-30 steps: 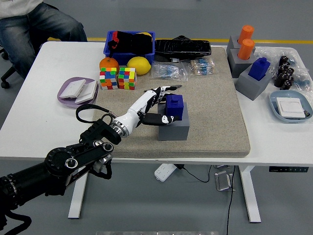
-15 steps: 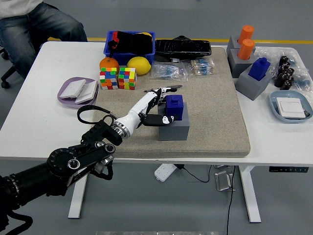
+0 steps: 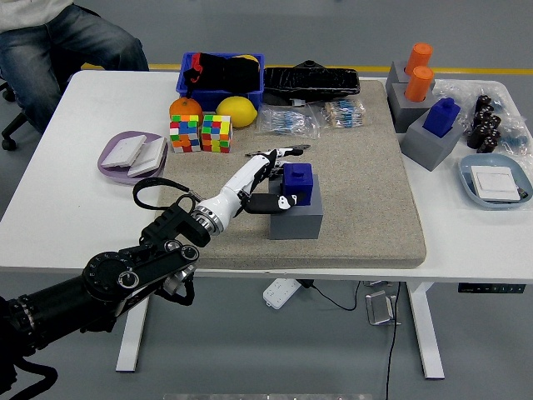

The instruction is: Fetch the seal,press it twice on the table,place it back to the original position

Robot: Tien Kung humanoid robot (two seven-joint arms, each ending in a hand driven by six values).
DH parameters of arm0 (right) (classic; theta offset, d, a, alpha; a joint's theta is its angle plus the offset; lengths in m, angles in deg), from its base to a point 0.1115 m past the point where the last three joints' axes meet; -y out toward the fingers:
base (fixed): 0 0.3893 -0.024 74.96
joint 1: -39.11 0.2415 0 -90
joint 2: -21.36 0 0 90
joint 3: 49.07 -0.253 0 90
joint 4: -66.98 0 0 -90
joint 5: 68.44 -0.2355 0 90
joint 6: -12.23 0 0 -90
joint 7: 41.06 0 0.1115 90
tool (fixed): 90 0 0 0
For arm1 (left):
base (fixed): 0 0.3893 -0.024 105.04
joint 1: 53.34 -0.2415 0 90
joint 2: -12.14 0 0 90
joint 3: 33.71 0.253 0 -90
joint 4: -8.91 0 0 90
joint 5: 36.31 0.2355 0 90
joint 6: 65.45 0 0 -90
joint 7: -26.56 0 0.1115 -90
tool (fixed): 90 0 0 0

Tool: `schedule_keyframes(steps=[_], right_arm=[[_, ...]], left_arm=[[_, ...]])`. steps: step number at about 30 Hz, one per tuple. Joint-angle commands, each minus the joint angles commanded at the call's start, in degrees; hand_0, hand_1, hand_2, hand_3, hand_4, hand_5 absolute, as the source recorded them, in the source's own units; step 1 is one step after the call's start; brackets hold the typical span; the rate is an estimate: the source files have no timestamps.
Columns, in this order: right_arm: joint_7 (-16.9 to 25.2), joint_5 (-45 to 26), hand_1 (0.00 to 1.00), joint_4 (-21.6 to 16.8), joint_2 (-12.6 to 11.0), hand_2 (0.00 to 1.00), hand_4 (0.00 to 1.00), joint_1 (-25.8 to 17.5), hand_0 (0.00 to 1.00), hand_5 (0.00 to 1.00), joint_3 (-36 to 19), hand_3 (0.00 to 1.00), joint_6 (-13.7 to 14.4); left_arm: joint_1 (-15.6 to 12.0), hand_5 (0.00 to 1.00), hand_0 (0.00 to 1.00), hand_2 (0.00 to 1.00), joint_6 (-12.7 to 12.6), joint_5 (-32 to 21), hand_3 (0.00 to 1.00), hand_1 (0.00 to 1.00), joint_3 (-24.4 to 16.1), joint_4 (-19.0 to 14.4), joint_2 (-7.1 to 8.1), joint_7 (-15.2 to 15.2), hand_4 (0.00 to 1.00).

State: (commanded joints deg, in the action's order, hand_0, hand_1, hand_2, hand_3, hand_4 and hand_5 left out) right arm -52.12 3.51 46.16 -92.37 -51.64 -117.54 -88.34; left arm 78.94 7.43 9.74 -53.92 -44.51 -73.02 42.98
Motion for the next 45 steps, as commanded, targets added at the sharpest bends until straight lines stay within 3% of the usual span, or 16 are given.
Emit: schedule_keyframes(steps=[1,6,7,32,45], right_arm=[[0.0,0.0,0.781,0.0,-0.01,0.787,0.857,-0.01,0.931,0.473,-0.03,0.805,0.0],[0.03,-0.03,0.781,-0.01,-0.02,0.787,0.857,-0.01,0.931,0.473,0.03,0.805,0.02],[0.03,-0.06,0.782,-0.02,-0.02,0.787,0.858,-0.01,0.931,0.473,0.05,0.805,0.02],[0.14,-0.14,0.783,-0.03,-0.12,0.786,0.859,-0.05,0.931,0.474,0.15,0.806,0.03],[0.19,-0.13,0.782,-0.04,-0.09,0.787,0.86,-0.08,0.931,0.472,-0.05,0.806,-0.03]], left_arm=[[0.05,0.002,0.838,0.543,-0.11,0.03,0.845,0.605,0.02,0.06,-0.03,0.0,0.598],[0.24,0.002,0.838,0.543,-0.67,0.11,0.845,0.605,0.18,0.23,-0.16,0.18,0.598],[0.26,0.002,0.83,0.524,-0.8,0.11,0.839,0.563,0.21,0.25,-0.19,0.25,0.598],[0.54,0.002,0.829,0.523,-1.84,0.03,0.83,0.571,-0.96,-0.23,-0.17,1.64,0.6],[1.03,0.002,0.827,0.527,-2.15,1.76,0.826,0.575,-6.06,-1.75,1.7,1.99,0.599]])
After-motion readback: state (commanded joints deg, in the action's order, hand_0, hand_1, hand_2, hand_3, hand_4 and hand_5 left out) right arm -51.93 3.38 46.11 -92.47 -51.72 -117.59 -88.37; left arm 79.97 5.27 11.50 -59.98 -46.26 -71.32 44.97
